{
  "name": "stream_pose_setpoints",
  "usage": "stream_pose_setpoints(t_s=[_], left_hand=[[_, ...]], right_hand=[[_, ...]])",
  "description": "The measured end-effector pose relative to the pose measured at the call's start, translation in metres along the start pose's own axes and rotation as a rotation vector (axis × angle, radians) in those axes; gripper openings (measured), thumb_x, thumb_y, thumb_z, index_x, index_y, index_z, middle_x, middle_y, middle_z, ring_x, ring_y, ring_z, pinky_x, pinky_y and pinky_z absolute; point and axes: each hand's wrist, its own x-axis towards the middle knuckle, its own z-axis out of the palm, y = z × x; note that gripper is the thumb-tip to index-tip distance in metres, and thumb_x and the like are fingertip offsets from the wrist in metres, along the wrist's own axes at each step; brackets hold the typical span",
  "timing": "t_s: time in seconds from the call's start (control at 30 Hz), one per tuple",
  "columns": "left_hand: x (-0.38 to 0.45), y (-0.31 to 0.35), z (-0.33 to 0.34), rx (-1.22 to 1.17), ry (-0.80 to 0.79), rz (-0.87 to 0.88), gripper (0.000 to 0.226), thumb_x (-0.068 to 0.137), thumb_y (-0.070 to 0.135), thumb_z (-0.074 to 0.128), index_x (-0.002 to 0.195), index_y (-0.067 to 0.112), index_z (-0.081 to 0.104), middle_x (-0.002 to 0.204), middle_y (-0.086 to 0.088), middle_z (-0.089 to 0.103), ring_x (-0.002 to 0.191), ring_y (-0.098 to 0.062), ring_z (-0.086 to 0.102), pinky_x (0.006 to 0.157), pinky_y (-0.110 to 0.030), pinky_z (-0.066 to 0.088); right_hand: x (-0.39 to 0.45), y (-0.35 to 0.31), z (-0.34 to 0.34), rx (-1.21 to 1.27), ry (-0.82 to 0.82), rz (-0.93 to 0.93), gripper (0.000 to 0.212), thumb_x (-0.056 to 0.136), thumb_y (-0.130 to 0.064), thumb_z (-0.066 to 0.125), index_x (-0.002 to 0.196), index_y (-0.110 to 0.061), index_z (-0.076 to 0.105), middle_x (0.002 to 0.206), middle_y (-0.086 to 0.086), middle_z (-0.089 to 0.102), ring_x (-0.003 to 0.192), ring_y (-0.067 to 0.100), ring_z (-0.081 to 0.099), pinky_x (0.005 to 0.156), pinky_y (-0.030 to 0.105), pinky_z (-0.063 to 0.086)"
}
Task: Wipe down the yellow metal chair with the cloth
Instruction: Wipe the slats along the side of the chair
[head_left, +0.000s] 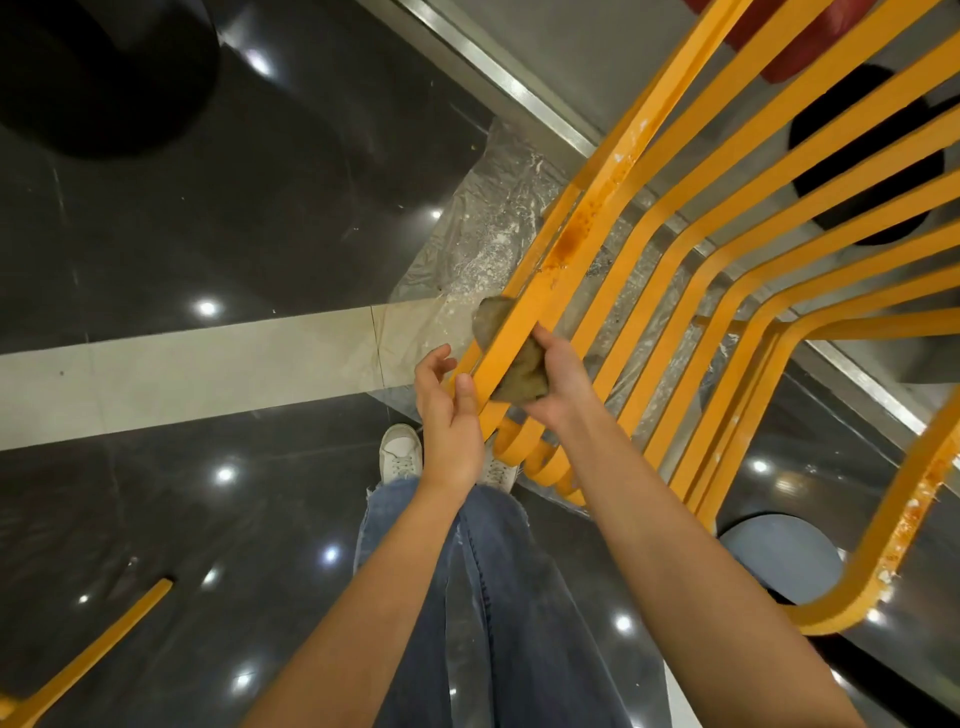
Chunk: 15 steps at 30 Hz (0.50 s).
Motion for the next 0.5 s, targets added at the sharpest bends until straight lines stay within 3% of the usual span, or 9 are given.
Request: stream_pose_setpoints(t_s=[0.1, 0.23, 0.37, 0.5], left_hand=[[-0.001, 0.003, 0.001, 0.012, 0.003, 0.010, 0.039, 0.094, 0.037, 0.037, 0.132, 0.028, 0.035, 0.133, -0.005, 0.043, 0.128, -0.022, 0.044, 0.109, -0.048, 0.039], [0.000, 0.002, 0.002, 0.013, 0.013, -0.002, 0.037, 0.094, 0.038, 0.035, 0.131, 0.031, 0.036, 0.135, -0.006, 0.043, 0.129, -0.020, 0.044, 0.110, -0.048, 0.038], [0.000, -0.003, 0.001, 0.025, 0.003, 0.004, 0.034, 0.101, 0.029, 0.036, 0.135, 0.026, 0.036, 0.137, -0.004, 0.041, 0.131, -0.017, 0.040, 0.112, -0.048, 0.036], [0.001, -0.005, 0.005, 0.018, 0.032, -0.006, 0.038, 0.098, 0.036, 0.034, 0.134, 0.026, 0.037, 0.136, -0.004, 0.041, 0.130, -0.018, 0.042, 0.111, -0.047, 0.038]], right_hand=[[0.003, -0.007, 0.008, 0.122, 0.009, -0.037, 0.042, 0.105, -0.038, 0.040, 0.089, -0.008, 0.066, 0.082, 0.010, 0.065, 0.074, 0.024, 0.061, 0.074, 0.038, 0.053], [-0.005, 0.020, 0.004, -0.048, 0.004, 0.052, 0.043, 0.106, -0.036, 0.037, 0.092, -0.008, 0.067, 0.086, 0.012, 0.068, 0.077, 0.026, 0.065, 0.077, 0.039, 0.053], [0.005, -0.010, 0.014, 0.085, 0.026, -0.066, 0.044, 0.107, -0.032, 0.037, 0.088, -0.005, 0.066, 0.074, 0.011, 0.067, 0.068, 0.023, 0.063, 0.071, 0.036, 0.054], [-0.002, 0.017, 0.007, -0.020, -0.027, 0.023, 0.049, 0.106, -0.034, 0.033, 0.091, -0.003, 0.067, 0.075, 0.014, 0.068, 0.067, 0.025, 0.065, 0.072, 0.037, 0.053]])
